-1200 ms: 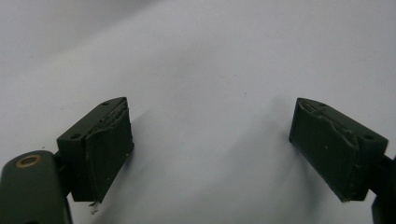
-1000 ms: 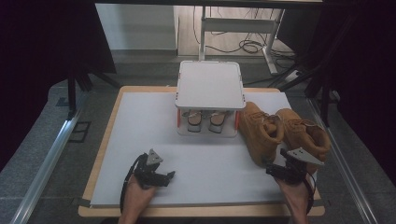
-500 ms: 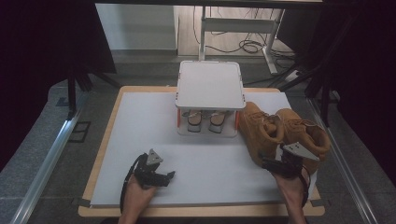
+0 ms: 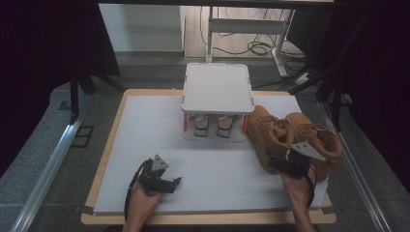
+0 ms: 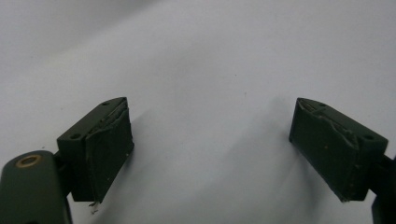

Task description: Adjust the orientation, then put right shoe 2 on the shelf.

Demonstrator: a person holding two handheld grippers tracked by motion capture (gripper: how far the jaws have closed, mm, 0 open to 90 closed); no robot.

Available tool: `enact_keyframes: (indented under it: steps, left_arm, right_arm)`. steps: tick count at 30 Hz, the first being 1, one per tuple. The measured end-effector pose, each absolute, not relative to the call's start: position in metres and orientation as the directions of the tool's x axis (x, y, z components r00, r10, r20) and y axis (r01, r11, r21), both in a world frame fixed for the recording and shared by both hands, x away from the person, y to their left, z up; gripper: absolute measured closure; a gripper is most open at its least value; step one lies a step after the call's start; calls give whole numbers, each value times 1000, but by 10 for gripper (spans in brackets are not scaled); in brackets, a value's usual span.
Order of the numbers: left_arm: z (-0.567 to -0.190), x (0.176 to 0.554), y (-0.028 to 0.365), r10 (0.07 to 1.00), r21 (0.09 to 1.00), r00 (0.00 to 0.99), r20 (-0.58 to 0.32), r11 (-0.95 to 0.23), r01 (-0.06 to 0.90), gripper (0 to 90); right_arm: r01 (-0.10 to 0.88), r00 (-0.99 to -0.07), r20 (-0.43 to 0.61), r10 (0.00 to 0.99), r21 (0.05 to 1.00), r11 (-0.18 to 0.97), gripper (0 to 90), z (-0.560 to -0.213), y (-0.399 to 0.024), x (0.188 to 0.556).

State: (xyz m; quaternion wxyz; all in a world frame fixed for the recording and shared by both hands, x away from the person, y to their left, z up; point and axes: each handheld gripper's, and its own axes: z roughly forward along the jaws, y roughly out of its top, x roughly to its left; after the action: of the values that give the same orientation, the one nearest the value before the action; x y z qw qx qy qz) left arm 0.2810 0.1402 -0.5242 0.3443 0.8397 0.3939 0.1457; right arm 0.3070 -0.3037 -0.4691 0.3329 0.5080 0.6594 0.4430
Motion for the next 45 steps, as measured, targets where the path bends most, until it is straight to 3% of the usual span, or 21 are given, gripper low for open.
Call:
enact_keyframes:
  steps: [24,30,45]
  left_arm:
    - [-524,281,140,762,693,647,-26,-453,561,130]
    - [-524,281,140,762,693,647,-26,-453,561,130]
    - [-524,281,140,762,693,647,-26,-453,561,130]
  right_arm:
    - [357,-226,-46,973,926,127,4,-466,-295,336]
    - [315,-190,-63,980,941,121,72,-470,-293,336]
    - [281,-191,-91,977,949,144,413,-471,-295,328]
